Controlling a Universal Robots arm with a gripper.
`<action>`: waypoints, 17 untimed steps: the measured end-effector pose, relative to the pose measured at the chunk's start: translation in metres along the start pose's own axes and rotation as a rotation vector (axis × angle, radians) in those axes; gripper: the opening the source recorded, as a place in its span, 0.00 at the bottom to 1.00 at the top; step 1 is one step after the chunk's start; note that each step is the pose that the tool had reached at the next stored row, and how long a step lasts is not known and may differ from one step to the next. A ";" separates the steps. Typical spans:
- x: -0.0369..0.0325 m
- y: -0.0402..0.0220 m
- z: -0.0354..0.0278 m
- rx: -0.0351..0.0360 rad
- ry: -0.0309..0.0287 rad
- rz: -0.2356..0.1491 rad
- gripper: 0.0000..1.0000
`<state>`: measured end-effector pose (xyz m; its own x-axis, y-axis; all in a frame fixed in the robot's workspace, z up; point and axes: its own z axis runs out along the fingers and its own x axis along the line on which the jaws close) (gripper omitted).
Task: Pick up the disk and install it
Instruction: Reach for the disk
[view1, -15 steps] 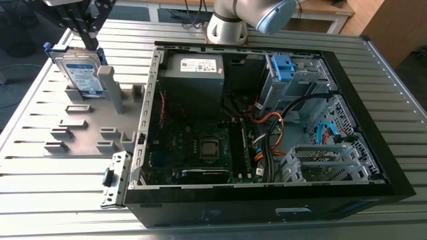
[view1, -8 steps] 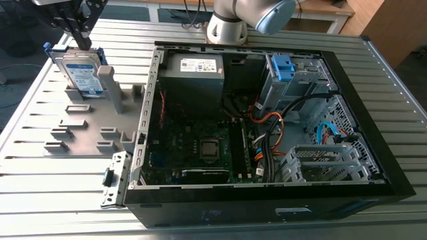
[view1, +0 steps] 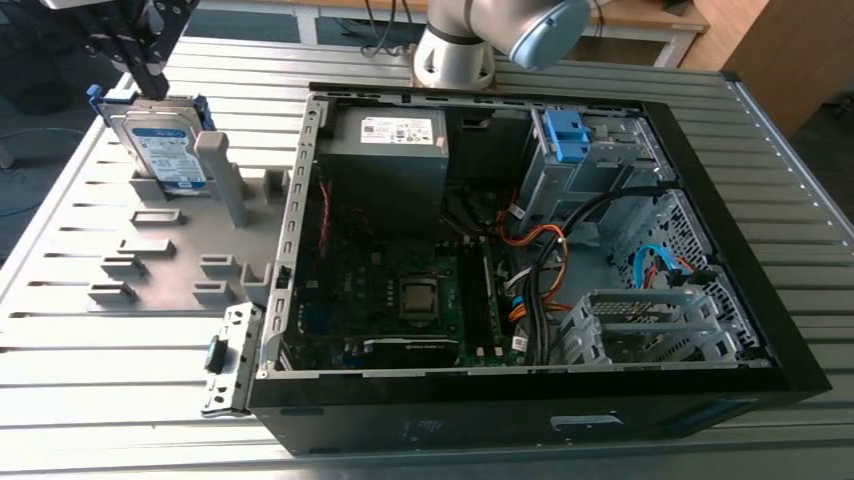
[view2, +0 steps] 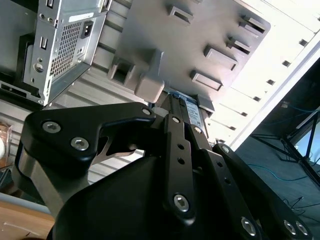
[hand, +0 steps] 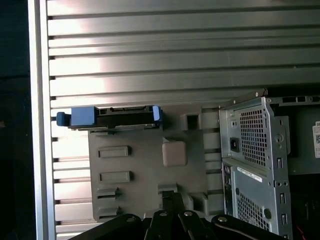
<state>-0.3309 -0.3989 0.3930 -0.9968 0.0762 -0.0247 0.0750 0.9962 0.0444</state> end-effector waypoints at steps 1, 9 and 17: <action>0.0014 -0.0001 -0.0001 0.0000 0.0000 0.000 0.11; 0.0132 -0.0010 -0.0004 0.0001 0.0000 0.000 0.11; 0.0259 -0.0020 -0.0005 0.0000 0.0000 0.000 0.11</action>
<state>-0.3569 -0.3990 0.3928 -0.9968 0.0762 -0.0247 0.0750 0.9962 0.0444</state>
